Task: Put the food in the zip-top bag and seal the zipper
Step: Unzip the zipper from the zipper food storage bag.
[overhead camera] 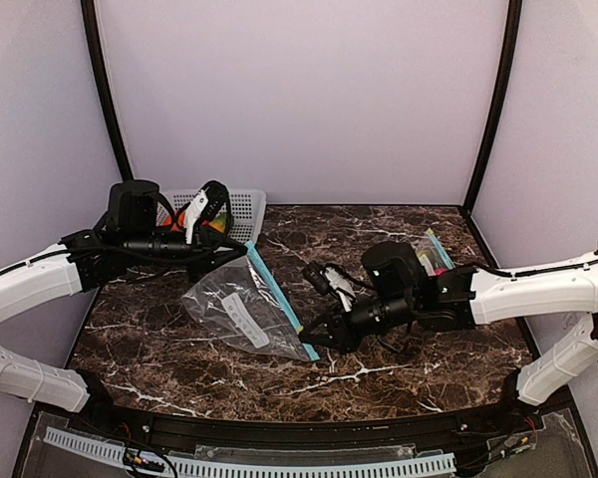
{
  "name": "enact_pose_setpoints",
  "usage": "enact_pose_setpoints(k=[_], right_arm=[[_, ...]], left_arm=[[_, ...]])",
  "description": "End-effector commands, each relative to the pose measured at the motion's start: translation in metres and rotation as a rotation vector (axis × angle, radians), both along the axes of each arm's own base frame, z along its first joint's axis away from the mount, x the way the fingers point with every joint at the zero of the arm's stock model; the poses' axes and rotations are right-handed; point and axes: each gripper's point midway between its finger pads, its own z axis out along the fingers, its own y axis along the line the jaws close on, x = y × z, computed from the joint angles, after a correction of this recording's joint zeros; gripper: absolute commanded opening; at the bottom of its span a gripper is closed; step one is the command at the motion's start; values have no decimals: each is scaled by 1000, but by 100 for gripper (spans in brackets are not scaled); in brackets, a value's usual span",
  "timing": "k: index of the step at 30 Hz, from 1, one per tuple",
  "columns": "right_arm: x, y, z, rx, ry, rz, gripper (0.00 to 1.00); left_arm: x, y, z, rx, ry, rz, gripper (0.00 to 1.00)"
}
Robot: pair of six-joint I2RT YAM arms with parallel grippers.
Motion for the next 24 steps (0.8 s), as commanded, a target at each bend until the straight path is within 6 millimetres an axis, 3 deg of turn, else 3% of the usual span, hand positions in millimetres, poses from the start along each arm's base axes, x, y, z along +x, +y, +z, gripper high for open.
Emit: enact_pose_setpoints(k=[1,24], right_arm=[[-28,-17,-28,-110,92,50,0],[-44,-27,-33,-151,123,67,0]], left_arm=[[14,14,21,-29,-75,80,1],[17,15,17,-23,-63,89,1]])
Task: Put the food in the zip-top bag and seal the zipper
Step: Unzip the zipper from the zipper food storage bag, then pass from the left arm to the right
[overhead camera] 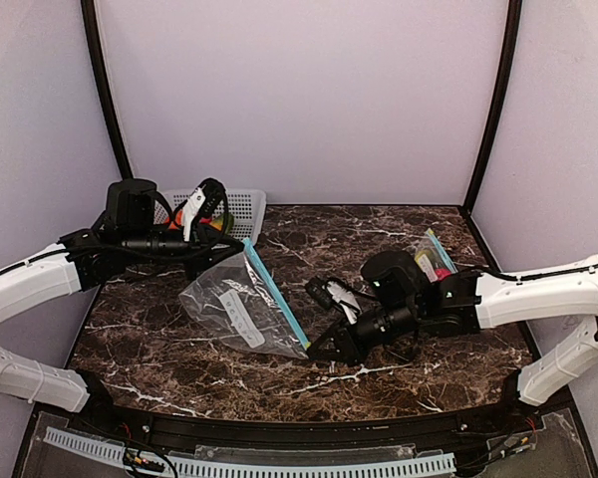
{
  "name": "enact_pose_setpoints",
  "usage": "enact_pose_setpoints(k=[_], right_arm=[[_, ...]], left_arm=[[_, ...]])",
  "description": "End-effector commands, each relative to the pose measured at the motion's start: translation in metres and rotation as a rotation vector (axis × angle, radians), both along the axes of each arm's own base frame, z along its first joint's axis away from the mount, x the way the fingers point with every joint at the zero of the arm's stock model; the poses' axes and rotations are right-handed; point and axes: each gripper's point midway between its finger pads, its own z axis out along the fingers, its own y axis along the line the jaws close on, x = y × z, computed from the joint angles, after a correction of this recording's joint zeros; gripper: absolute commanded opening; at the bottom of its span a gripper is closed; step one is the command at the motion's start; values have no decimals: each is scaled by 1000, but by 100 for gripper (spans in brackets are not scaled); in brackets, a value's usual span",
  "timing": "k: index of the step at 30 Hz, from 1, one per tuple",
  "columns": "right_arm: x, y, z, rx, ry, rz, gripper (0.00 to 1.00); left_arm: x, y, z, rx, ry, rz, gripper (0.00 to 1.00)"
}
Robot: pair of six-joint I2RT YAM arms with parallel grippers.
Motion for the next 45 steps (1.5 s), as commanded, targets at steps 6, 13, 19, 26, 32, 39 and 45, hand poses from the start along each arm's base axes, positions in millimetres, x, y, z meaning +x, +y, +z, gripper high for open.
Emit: enact_pose_setpoints(k=[6,13,19,26,32,39,45], right_arm=[[-23,-16,-11,-61,58,38,0],[-16,-27,7,-69,2,-4,35],[10,-40,41,-30,-129,-126,61],[45,-33,60,0,-235,-178,48],[49,-14,59,13,-248,-90,40],[47,-3,51,6,-246,-37,35],[48,0,46,2,-243,-34,30]], left_arm=[[-3,-3,12,-46,-21,-50,1],[-35,-36,1,-120,154,-321,1],[-65,-65,-22,-87,241,-459,1],[-77,-75,-27,-80,269,-509,1],[-77,-74,-26,-78,262,-503,1],[-77,-75,-27,-75,265,-502,1],[-76,-75,-27,-74,263,-501,1]])
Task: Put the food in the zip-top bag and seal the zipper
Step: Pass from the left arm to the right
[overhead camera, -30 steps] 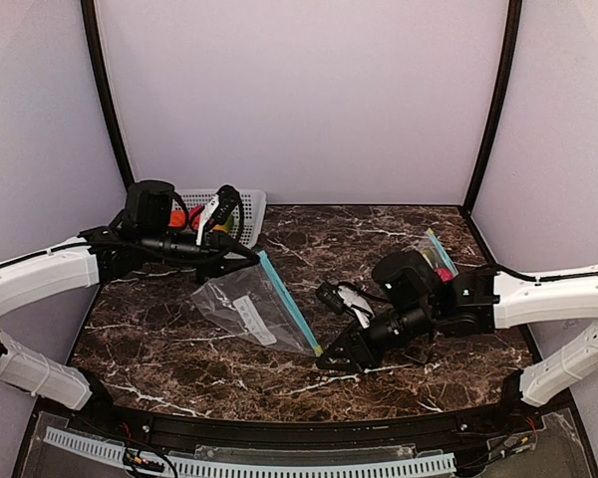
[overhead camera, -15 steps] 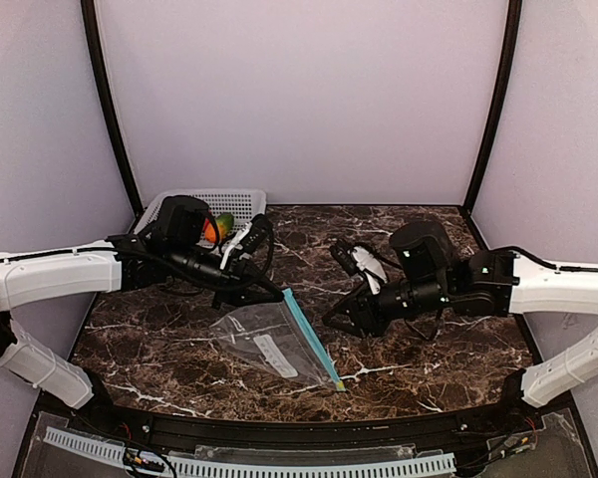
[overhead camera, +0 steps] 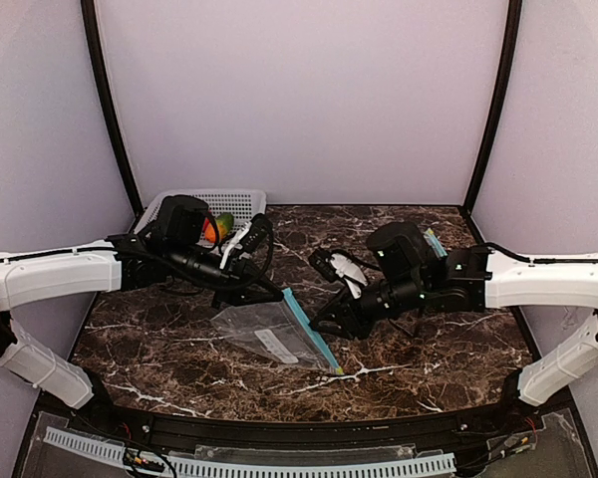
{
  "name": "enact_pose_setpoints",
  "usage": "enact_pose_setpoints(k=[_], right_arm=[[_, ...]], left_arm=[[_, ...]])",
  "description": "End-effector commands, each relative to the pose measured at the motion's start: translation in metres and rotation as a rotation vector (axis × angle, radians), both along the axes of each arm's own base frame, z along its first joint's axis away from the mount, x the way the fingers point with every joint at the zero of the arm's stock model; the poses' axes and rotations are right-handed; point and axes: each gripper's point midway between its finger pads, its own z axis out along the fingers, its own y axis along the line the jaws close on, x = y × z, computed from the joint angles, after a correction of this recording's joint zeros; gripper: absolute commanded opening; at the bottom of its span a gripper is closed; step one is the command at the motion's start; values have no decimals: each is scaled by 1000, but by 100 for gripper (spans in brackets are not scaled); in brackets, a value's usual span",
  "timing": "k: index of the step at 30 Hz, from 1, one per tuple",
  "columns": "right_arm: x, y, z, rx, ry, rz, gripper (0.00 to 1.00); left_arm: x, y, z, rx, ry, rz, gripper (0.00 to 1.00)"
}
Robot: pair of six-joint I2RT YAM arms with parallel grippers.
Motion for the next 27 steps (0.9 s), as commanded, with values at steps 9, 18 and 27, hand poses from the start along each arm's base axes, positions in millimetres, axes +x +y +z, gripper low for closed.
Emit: enact_pose_setpoints(k=[9,18,27], right_arm=[[4,14,9,43,-20,31,25],[-1,19,6,55,3,65,13],[1,22,8,75,8,50,0]], left_arm=[[-2,-3,13,-25,-15,-16,1],[0,-3,10,-18,-15,-10,1],[3,-3,9,-10,-17,9,1]])
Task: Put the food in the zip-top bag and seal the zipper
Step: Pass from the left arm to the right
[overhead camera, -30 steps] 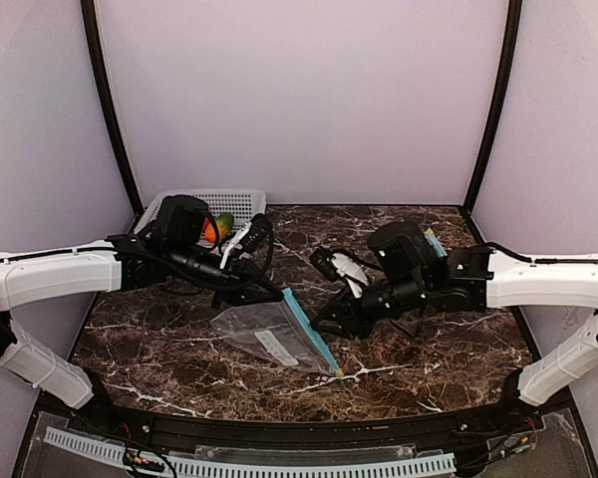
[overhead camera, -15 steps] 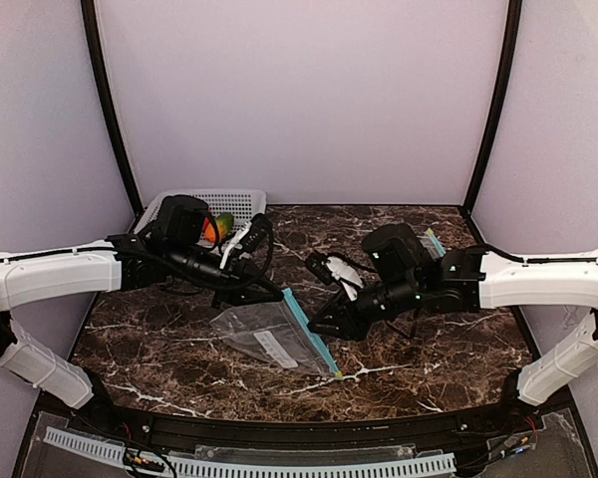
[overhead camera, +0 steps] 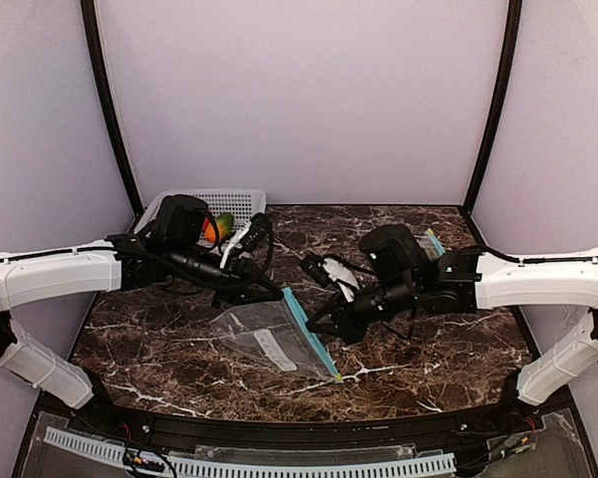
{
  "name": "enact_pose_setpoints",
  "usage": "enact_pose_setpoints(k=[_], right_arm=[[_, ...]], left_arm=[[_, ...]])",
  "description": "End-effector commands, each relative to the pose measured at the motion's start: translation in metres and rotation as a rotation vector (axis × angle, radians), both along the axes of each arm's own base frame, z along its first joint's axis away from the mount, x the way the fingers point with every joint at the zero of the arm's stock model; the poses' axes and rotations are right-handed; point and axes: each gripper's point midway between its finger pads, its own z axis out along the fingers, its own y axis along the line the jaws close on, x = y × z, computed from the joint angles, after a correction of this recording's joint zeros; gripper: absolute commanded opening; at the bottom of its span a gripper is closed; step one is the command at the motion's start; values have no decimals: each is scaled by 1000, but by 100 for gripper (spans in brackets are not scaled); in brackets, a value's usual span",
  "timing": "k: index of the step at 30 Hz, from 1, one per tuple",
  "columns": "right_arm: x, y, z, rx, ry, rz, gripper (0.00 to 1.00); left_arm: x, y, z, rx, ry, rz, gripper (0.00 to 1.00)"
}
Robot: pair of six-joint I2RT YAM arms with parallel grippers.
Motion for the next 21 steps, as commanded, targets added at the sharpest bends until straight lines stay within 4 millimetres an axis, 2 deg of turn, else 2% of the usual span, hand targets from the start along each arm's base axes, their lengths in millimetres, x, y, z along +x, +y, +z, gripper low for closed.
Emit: enact_pose_setpoints(k=[1,2,4,5,6,10,12,15,19,21], right_arm=[[11,8,12,43,-18,-37,0],[14,6,12,33,-23,-59,0],[23,0,12,7,-40,-117,0],[28,-5,12,-6,-49,-148,0],[33,-10,14,-14,-53,-175,0],[57,-38,20,-71,-78,-294,0],[70,-57,18,-139,-98,-364,0],[90,-90,18,-237,-132,-477,0],[105,-129,31,-300,-147,-588,0],[106,-140,41,-298,-150,-615,0]], left_arm=[[5,-3,10,-9,-23,18,3],[6,-3,10,-6,-29,24,8],[14,0,11,9,-66,78,34],[15,2,17,2,-88,97,40],[22,5,16,13,-112,140,50],[38,25,36,1,-224,306,72],[48,33,49,-14,-264,394,78],[57,42,61,-24,-269,483,81],[57,47,75,-103,-199,541,81],[57,49,78,-141,-168,565,82]])
